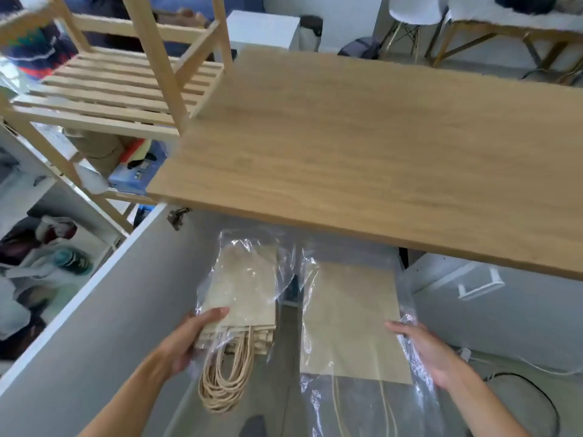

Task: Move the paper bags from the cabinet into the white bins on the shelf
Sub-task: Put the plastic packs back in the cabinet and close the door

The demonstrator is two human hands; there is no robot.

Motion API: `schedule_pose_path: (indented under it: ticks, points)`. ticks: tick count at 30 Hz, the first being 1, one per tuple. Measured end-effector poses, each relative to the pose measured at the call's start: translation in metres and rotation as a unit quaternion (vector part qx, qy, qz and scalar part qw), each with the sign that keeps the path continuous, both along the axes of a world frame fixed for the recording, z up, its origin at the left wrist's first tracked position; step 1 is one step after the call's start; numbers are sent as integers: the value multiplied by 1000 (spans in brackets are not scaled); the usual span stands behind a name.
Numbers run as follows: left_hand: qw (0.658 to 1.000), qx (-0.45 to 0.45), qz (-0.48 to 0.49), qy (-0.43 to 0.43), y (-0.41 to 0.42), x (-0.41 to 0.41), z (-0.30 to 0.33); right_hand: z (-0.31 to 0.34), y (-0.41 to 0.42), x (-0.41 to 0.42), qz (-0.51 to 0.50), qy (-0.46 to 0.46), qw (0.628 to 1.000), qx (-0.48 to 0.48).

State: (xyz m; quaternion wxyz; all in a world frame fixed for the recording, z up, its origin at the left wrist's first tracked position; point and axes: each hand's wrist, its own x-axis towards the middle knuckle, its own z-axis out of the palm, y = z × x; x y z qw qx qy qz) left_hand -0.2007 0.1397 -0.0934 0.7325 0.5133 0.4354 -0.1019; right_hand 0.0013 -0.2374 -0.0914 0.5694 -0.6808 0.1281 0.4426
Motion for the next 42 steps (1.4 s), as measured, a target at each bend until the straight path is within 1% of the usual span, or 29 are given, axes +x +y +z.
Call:
schedule_pose_path:
  ticks: [3,5,10,16,20,24,28,29,31,33,34,35,37,38,40,42]
  points:
    - [999,12,21,-25,22,40,-41,-37,6,18,21,-5,1000,-4]
    - [999,20,4,-38,39,70,-66,-59,12,25,22,-11,1000,-1]
    - [996,49,-21,-70,79,144,-122,-108,29,44,-45,-47,998,2]
    - [996,57,-2,-74,108,209,-170,-151,51,86,-108,-94,990,1]
    - [994,70,-9,-81,122,238,-182,-164,75,132,-117,-141,983,-9]
    - [985,135,-14,-103,136,267,-178,-175,103,185,-112,-175,978,-4]
    - [978,181,-35,-99,140,275,-178,-188,124,215,-124,-180,975,-30]
    - [975,194,-47,-94,142,273,-178,-190,130,218,-127,-194,971,-58]
    - [968,225,-67,-86,146,271,-179,-191,140,220,-115,-251,948,-155]
    - [960,259,-70,-78,150,270,-179,-189,149,221,-61,-316,906,-277]
    - [956,277,-64,-75,150,269,-178,-188,152,222,-34,-335,883,-326]
    - [952,293,-54,-71,149,269,-178,-187,153,224,-19,-338,871,-356]
    - [947,313,-35,-61,144,263,-178,-181,154,221,-15,-328,864,-383]
    - [946,318,-27,-56,142,259,-177,-177,153,216,-16,-339,857,-388]
    - [941,334,-22,-52,135,246,-173,-168,151,198,-6,-401,832,-383]
    - [938,345,-9,-37,124,229,-166,-158,149,173,44,-471,811,-345]
